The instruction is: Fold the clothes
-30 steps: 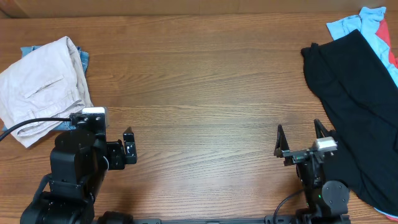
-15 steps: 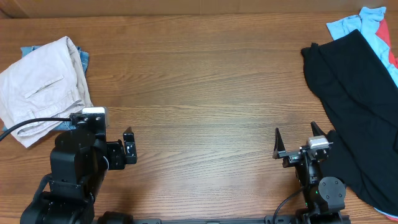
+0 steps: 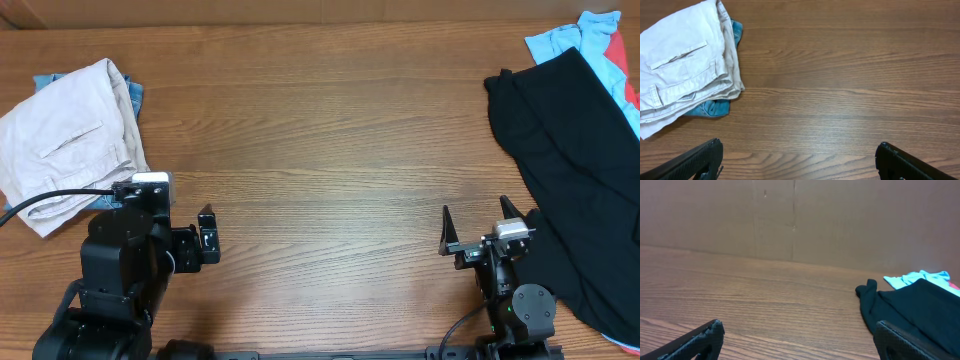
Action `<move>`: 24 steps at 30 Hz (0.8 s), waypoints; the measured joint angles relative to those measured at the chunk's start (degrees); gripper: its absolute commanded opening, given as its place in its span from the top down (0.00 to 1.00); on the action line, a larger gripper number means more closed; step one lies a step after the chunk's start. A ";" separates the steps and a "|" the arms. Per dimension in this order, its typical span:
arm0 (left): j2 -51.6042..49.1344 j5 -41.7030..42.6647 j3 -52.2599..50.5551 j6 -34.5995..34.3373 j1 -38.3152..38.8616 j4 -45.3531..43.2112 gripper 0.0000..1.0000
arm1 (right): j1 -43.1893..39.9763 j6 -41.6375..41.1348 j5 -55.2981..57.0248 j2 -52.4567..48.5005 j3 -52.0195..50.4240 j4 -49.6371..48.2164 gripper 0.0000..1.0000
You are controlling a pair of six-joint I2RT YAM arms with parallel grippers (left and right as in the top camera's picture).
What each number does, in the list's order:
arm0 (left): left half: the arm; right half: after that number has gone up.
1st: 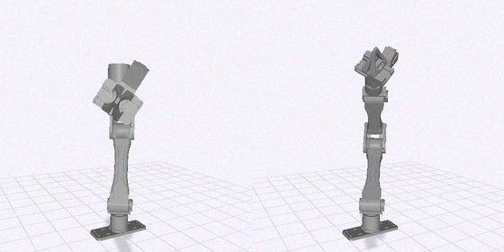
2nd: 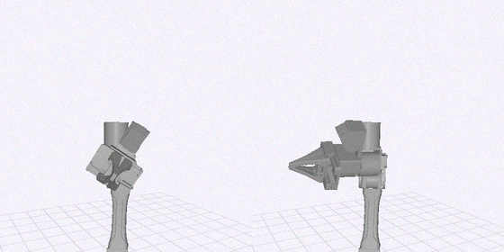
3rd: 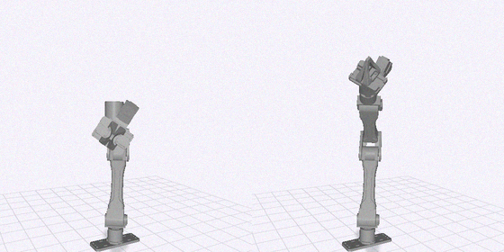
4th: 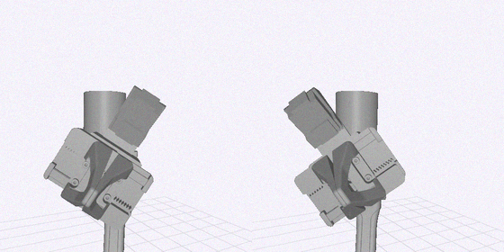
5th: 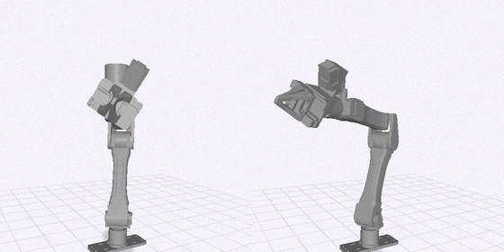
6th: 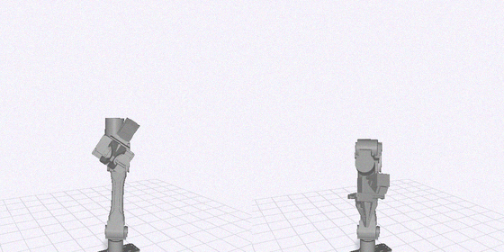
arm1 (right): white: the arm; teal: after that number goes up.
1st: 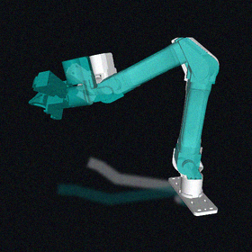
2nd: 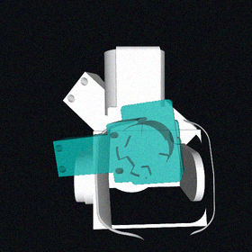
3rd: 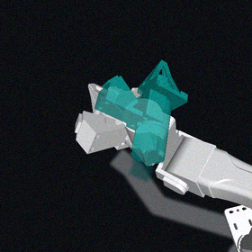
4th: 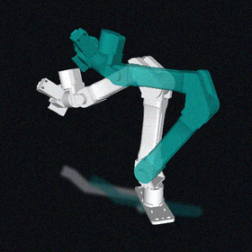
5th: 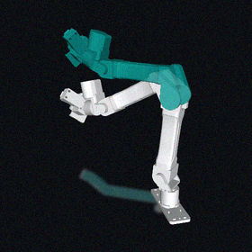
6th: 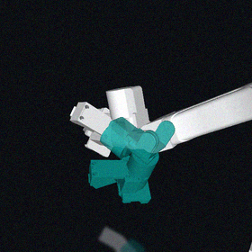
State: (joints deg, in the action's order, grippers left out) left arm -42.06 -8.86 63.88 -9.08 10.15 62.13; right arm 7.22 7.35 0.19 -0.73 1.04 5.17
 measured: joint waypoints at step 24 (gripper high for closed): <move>14.91 -0.33 -13.42 0.04 -2.34 -1.11 0.00 | -0.02 0.04 0.02 0.00 0.00 -0.02 0.00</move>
State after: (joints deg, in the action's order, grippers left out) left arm -27.16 -9.19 50.46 -9.04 7.81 61.01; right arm 7.20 7.40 0.21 -0.73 1.04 5.15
